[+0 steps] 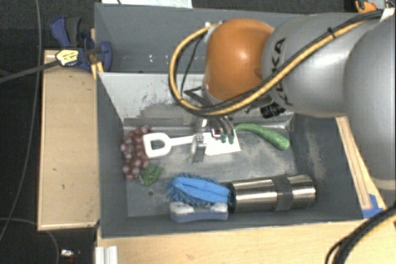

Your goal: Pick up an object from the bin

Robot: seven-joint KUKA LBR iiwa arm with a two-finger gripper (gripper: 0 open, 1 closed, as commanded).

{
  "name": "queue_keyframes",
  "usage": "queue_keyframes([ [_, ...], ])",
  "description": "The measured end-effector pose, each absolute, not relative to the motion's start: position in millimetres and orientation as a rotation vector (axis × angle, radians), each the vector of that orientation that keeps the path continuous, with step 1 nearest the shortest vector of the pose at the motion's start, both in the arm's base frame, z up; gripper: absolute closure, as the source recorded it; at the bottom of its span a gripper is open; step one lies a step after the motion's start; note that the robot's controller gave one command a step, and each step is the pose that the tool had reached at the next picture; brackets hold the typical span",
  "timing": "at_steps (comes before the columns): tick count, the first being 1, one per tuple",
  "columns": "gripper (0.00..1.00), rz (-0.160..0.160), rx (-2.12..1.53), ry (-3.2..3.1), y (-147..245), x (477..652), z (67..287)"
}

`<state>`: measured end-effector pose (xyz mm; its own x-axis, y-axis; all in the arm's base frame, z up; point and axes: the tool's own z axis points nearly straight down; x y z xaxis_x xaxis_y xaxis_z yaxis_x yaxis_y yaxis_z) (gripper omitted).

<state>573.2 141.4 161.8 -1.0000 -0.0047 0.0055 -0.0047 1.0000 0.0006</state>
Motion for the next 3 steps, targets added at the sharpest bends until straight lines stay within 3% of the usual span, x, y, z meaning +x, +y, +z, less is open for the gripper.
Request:
queue_keyframes([
  [1, 0.0, -0.003, -0.002, -3.144, 141, 575.1, 167],
  [2, 0.0, -0.003, -0.058, -3.14, 127, 583.8, 69],
  [3, 0.0, -0.006, 0.006, -3.152, 123, 589.5, 71],
])
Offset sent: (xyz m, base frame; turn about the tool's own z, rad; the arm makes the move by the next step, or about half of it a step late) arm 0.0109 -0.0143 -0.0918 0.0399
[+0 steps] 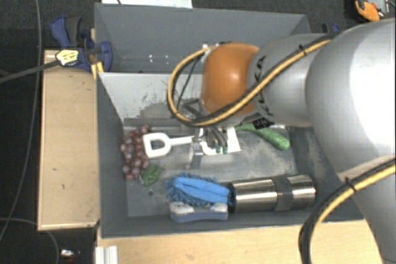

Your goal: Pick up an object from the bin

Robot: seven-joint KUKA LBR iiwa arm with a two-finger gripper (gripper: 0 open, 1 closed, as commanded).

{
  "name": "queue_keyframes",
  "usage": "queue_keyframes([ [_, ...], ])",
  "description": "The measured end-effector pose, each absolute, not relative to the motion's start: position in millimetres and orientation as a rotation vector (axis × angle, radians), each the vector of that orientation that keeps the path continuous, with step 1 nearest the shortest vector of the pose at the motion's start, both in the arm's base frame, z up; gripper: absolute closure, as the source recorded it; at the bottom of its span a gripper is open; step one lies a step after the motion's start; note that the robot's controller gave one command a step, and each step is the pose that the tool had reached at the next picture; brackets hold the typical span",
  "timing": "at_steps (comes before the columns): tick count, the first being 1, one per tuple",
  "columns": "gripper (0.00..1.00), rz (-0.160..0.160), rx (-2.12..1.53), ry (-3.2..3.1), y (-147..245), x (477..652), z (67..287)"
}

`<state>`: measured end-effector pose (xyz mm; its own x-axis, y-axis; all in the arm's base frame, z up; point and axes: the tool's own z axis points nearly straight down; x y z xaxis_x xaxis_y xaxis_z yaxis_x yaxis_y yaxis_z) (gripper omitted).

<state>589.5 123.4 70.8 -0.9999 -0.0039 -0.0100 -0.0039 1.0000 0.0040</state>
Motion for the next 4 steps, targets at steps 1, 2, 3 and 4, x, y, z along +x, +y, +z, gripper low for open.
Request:
queue_keyframes([
  [1, 0.0, 0.007, 0.058, 3.138, 127.4, 585.3, 71.0],
  [2, 0.0, 0.006, 0.008, 3.131, 124.2, 589.4, 71.5],
  [3, 1.0, 0.009, 0.056, 3.136, 127.3, 586.5, 71.8],
  [4, 1.0, 0.009, 0.057, 3.135, 127.2, 586.4, 71.9],
])
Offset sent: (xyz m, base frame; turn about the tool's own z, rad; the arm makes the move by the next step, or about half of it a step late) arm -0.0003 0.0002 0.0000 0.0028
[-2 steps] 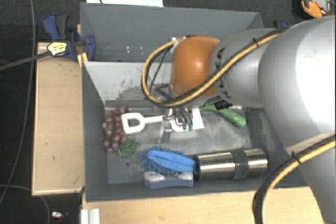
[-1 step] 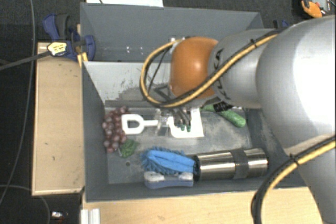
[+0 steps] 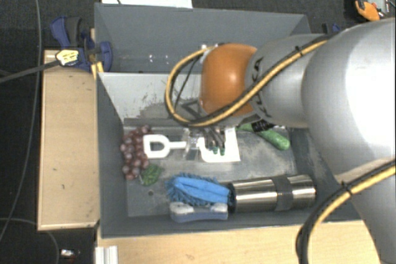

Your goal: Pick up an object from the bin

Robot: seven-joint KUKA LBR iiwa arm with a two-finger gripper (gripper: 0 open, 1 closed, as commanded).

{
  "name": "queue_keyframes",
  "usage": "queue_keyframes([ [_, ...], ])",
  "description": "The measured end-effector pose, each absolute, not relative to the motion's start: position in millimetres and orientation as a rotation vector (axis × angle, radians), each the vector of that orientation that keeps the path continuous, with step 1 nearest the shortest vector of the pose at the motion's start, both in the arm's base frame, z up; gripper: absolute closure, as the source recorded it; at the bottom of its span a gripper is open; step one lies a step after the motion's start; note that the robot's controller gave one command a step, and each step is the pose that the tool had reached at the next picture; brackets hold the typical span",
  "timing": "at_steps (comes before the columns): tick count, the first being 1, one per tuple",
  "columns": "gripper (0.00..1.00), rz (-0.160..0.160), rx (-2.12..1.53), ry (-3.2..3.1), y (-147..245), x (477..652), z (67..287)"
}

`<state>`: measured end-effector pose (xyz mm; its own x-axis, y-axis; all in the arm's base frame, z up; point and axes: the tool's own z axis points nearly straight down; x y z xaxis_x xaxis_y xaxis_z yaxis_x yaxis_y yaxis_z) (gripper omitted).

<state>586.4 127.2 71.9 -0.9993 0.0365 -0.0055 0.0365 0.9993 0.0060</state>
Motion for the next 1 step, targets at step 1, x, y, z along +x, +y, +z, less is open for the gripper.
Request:
queue_keyframes([
  [1, 1.0, 0.008, 0.058, 3.141, 126.9, 584.6, 91.9],
])
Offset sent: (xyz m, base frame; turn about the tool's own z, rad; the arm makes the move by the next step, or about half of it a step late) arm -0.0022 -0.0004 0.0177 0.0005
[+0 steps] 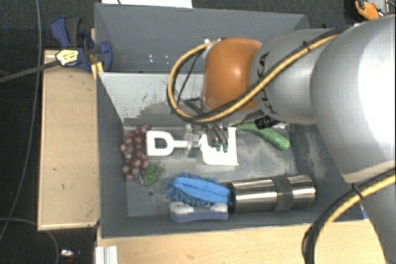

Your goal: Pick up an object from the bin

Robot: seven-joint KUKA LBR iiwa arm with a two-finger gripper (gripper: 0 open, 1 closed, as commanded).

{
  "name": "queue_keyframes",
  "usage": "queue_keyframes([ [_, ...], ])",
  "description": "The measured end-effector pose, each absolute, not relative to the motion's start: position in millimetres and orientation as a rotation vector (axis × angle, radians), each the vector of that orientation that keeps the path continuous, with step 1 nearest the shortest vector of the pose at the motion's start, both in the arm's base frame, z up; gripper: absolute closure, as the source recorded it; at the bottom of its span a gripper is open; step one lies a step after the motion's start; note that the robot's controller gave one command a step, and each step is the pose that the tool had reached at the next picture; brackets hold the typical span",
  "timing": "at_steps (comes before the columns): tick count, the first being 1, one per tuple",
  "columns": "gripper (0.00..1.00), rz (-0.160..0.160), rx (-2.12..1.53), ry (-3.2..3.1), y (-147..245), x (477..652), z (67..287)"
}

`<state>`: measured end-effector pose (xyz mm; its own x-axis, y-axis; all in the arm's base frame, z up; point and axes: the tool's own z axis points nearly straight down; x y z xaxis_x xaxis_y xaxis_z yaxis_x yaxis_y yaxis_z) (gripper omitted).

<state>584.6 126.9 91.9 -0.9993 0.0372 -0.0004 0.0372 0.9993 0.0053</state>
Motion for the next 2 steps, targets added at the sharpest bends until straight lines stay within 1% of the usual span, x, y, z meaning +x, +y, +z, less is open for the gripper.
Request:
queue_keyframes([
  [1, 1.0, 0.011, 0.059, 3.135, 127, 586.4, 117],
  [2, 1.0, 0.012, 0.06, 3.133, 127, 586.8, 134],
])
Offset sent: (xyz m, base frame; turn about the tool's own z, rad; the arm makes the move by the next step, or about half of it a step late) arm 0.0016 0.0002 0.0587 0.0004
